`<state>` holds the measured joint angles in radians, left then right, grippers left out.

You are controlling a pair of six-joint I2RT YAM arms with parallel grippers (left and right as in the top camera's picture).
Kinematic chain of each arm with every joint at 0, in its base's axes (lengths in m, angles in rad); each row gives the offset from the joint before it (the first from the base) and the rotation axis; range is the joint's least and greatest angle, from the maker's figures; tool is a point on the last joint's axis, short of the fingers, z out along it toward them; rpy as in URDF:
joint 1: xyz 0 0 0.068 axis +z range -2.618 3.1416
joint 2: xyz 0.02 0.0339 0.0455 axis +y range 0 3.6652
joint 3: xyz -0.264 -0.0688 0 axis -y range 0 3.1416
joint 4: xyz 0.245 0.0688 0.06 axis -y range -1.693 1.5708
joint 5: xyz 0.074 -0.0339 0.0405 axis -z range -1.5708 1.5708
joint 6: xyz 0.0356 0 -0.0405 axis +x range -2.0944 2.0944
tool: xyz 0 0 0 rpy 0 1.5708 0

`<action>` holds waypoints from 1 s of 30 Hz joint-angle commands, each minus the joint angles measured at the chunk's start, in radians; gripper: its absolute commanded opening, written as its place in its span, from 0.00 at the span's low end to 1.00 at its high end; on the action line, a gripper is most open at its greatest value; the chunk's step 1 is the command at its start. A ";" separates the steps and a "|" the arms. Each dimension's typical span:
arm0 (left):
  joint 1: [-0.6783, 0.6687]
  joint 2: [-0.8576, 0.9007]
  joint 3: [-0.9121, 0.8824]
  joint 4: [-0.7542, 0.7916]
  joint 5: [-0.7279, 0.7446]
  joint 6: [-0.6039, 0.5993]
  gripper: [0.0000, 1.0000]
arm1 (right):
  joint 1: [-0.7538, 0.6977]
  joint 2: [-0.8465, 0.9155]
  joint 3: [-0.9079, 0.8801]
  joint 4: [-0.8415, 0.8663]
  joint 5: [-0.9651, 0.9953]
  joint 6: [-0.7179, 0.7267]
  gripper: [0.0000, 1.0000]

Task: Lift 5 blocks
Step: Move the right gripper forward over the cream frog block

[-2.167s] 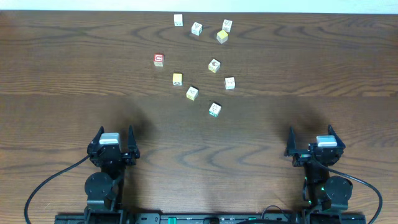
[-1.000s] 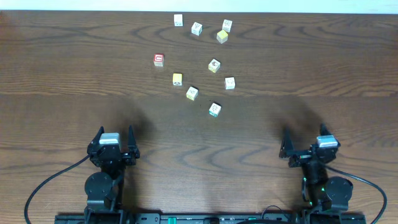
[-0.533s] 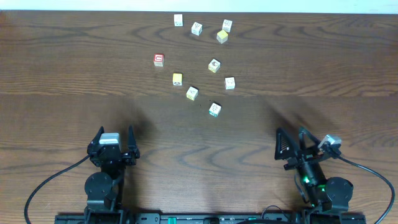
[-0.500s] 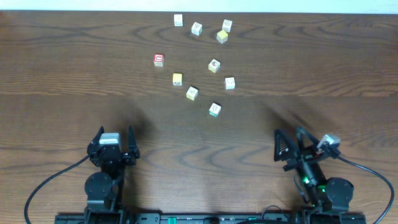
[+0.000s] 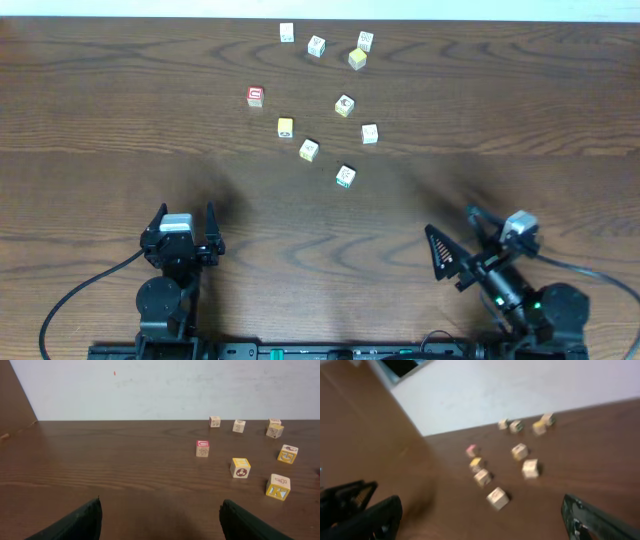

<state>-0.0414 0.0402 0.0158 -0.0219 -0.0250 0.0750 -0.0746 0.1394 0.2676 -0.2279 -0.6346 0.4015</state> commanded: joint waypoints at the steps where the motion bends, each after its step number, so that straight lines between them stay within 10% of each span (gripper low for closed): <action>1: -0.004 0.002 -0.012 -0.048 -0.011 -0.008 0.76 | 0.003 0.181 0.135 -0.033 0.085 -0.169 0.99; 15: -0.004 0.002 -0.012 -0.049 -0.011 -0.008 0.75 | 0.229 1.113 0.919 -0.463 0.368 -0.385 0.99; 20: -0.004 0.002 -0.012 -0.049 -0.011 -0.008 0.76 | 0.370 1.238 1.106 -0.577 0.689 -0.385 0.99; 30: -0.004 0.002 -0.012 -0.048 -0.011 -0.008 0.75 | 0.444 1.249 1.103 -0.658 0.633 -0.380 0.99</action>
<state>-0.0414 0.0441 0.0212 -0.0288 -0.0250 0.0753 0.3599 1.3857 1.3678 -0.8856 -0.0177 0.0330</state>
